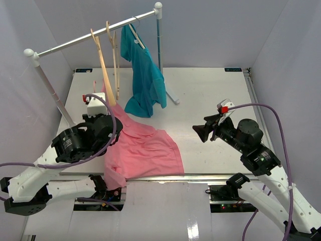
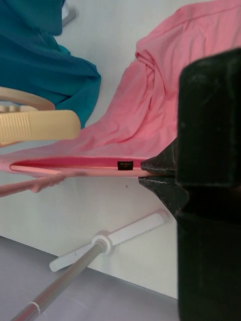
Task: Place the t-shirt on the hanger
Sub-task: Place the hanger at the clothesline.
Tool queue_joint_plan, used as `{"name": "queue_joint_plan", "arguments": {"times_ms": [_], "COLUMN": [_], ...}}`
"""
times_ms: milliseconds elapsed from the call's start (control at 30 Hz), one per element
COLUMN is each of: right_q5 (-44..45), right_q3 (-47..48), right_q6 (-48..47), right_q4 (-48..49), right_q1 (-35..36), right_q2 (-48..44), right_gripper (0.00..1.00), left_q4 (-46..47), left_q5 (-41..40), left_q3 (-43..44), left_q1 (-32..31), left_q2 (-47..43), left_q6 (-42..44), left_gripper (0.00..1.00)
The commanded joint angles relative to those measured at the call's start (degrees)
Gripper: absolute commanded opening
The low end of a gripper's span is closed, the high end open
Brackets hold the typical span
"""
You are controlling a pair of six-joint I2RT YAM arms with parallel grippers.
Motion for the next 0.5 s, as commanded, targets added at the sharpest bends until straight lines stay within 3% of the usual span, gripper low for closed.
{"name": "queue_joint_plan", "arguments": {"times_ms": [0,100,200,300,333,400,467], "right_q5": [-0.8,-0.9,-1.0,-1.0,-1.1,-1.1,-1.1], "right_q3": [1.6,1.5,1.1,1.0,1.1,1.2,1.3], "right_q6": [0.3,0.3,0.3,0.3,0.3,0.2,0.2], "right_q4": [1.4,1.4,1.4,1.4,1.3,1.3,1.3], "right_q1": [-0.1,-0.1,-0.2,-0.1,-0.1,-0.1,-0.1], "right_q2": [-1.1,-1.5,-1.8,-2.0,-2.2,-2.2,-2.3], "right_gripper": [0.72,0.73,0.73,0.73,0.73,0.73,0.73], "left_q4": [-2.9,-5.0,5.5,14.9,16.8,17.6,18.2], "left_q5": [-1.7,0.1,4.4,13.0,18.5,23.5,25.8], "left_q3": [6.8,9.4,6.3,3.5,2.9,3.3,4.2], "left_q1": [2.2,5.4,9.6,18.0,23.8,30.4,33.0], "left_q2": [2.4,7.1,6.1,4.9,5.4,6.9,8.1], "left_q6": [1.0,-0.6,6.3,15.1,18.1,19.2,20.0], "left_gripper": [0.00,0.00,0.00,0.00,0.00,0.00,0.00]}}
